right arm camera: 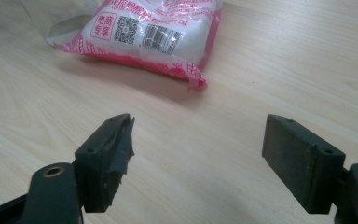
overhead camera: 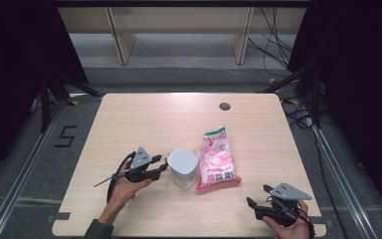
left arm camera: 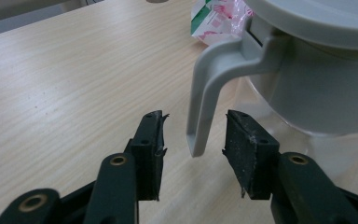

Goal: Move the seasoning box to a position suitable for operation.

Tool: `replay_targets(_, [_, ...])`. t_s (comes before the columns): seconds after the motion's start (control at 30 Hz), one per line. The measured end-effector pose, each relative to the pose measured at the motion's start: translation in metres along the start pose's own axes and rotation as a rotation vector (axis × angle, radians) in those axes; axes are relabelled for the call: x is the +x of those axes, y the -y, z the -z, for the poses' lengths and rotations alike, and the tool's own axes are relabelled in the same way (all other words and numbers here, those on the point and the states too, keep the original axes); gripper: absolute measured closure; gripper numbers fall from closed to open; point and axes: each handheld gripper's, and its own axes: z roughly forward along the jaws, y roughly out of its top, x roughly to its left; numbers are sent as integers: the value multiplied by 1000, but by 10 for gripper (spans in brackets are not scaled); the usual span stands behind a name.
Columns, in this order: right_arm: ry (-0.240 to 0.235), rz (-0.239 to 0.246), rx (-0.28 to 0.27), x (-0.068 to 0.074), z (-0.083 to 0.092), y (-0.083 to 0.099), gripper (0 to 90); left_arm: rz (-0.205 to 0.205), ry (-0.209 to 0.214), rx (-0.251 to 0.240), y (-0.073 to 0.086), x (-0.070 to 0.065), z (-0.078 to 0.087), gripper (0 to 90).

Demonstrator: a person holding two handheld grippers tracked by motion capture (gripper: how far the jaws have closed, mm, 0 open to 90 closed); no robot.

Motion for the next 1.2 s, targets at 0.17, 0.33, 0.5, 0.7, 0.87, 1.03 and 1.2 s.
replay_targets(0.17, [11, 0, -6, 3, -1, 0, 246, -33, 23, -24, -5, 1, -11, 618])
replay_targets(0.33, [1, 14, -4, 2, -1, 0, 246, 0, 39, -26, -7, 2, -23, 705])
replay_targets(0.5, [-2, 4, 5, 7, 0, -1, 246, -33, -2, -24, -6, -6, -24, 777])
replay_targets(0.7, [-4, 8, 10, 7, 0, -1, 246, -33, -13, -18, -5, -8, -19, 773])
replay_targets(0.87, [-11, 9, 2, 7, 0, -1, 247, -5, -26, -22, 2, -13, -8, 758])
replay_targets(1.03, [0, 39, -3, 5, -1, -1, 247, -29, -37, -9, 6, -21, 4, 743])
replay_targets(1.2, [1, 47, -1, 5, -1, -1, 246, -33, -26, -5, 12, -27, 17, 721])
